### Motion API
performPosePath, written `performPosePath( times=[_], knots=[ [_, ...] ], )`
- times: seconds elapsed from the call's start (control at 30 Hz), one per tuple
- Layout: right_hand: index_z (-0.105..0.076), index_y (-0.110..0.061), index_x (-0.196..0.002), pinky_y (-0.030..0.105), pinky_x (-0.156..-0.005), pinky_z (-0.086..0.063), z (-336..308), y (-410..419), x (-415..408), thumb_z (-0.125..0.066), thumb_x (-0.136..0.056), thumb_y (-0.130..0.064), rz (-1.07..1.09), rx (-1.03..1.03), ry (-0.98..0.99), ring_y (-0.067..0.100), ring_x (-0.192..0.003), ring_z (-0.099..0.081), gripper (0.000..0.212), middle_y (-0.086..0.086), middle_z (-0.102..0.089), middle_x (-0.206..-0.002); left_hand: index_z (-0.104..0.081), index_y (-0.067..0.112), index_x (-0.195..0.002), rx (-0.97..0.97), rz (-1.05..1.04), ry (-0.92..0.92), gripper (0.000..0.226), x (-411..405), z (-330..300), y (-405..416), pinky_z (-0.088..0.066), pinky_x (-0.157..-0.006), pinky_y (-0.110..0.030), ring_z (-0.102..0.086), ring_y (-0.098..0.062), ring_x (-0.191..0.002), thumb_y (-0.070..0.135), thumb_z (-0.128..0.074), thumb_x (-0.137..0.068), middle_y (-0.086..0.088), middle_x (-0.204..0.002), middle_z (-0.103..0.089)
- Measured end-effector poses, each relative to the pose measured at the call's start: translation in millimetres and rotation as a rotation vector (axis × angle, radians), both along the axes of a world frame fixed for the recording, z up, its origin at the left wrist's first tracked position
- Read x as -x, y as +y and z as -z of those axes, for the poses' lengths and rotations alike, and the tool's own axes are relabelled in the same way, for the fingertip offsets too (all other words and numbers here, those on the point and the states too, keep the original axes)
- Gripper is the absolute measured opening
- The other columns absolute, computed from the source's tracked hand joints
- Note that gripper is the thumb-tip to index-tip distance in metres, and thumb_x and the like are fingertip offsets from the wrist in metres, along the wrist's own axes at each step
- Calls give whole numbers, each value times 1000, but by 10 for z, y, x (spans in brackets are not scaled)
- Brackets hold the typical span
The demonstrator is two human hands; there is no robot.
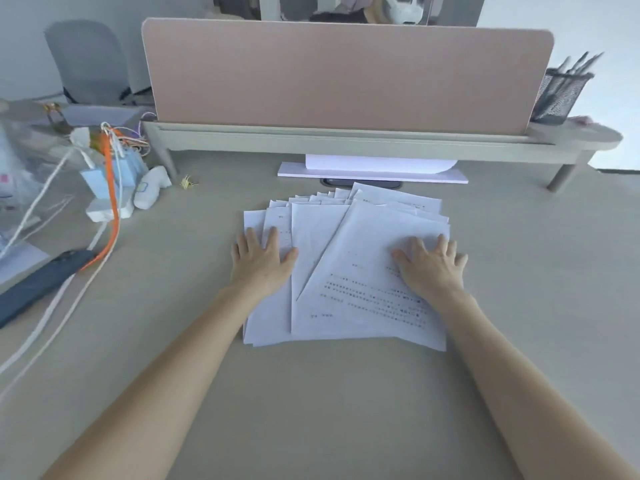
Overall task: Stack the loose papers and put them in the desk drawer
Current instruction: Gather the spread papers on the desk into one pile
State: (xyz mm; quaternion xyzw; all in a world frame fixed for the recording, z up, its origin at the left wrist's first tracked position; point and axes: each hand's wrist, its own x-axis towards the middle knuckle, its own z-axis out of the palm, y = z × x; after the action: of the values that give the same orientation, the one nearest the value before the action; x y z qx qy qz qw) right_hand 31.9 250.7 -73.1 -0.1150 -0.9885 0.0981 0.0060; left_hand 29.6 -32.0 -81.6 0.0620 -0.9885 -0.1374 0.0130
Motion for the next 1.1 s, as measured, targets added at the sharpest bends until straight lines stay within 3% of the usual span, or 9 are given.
performPosePath(
  times=[0.1,0.27,0.4,0.53,0.7,0.87,0.97,1.03,1.1],
  knots=[
    [-42,-31,-141,63,-115,-10,43,-6,56,-20,-94,-67,7,-51,0,48,-140,-21,63,27,-24,-157,-20,20,-154,2,9,15,68,66,18,5,-10,-120,-52,-16,-43,-144,58,-26,-97,-25,-160,-13],
    [-36,-33,-147,55,-120,-11,75,-71,296,-21,-94,-70,-124,-34,-17,52,-143,-16,66,26,-21,-160,-30,21,-149,-10,41,16,62,340,61,52,-15,-119,-51,-19,-43,-142,55,-29,-97,-21,-155,-25],
    [-40,-30,-147,48,-122,-17,47,-33,481,-30,-95,-67,-153,71,52,43,-148,-19,65,22,-23,-160,-34,18,-149,-71,75,20,58,480,25,62,-18,-119,-46,-19,-36,-144,47,-35,-100,-15,-154,-28],
    [-35,-24,-150,48,-125,-10,76,78,534,-29,-96,-64,-6,110,62,41,-152,-12,67,30,-17,-161,-53,17,-112,-81,55,163,34,454,102,3,-31,-109,-45,-43,-31,-120,43,-38,-97,-7,-111,-49],
    [-36,-24,-149,49,-123,-13,88,-65,478,-26,-94,-67,-104,101,37,39,-149,-16,70,24,-25,-160,-52,12,-104,-95,80,195,26,445,111,8,-34,-103,-43,-45,-34,-108,34,-40,-97,-8,-104,-51],
    [-36,-27,-149,42,-123,-21,-21,-314,367,-29,-92,-69,-166,207,23,26,-153,-17,71,9,-30,-159,-40,15,-83,-197,105,183,28,437,78,-27,-37,-96,-40,-43,-30,-97,35,-22,-91,-5,-93,-48],
    [-31,-31,-155,40,-118,-26,-120,-358,290,-35,-94,-67,-160,328,-12,21,-154,-21,70,0,-22,-166,-43,8,-81,-309,82,212,22,403,26,-27,-39,-89,-39,-42,-26,-94,22,-34,-96,-5,-88,-50],
    [-35,-27,-152,41,-117,-28,-130,-312,268,-34,-92,-68,-134,343,15,26,-147,-31,73,6,-33,-157,-49,2,-88,-402,62,226,16,363,-20,-26,-37,-83,-36,-40,-24,-95,12,-40,-97,-10,-96,-55],
    [-42,-23,-145,44,-117,-27,-83,-266,262,-26,-86,-73,-110,219,60,29,-138,-35,79,10,-46,-141,-55,-1,-104,-455,60,222,19,326,-72,-22,-32,-83,-31,-38,-20,-99,10,-41,-98,-12,-109,-56]
  ],
)
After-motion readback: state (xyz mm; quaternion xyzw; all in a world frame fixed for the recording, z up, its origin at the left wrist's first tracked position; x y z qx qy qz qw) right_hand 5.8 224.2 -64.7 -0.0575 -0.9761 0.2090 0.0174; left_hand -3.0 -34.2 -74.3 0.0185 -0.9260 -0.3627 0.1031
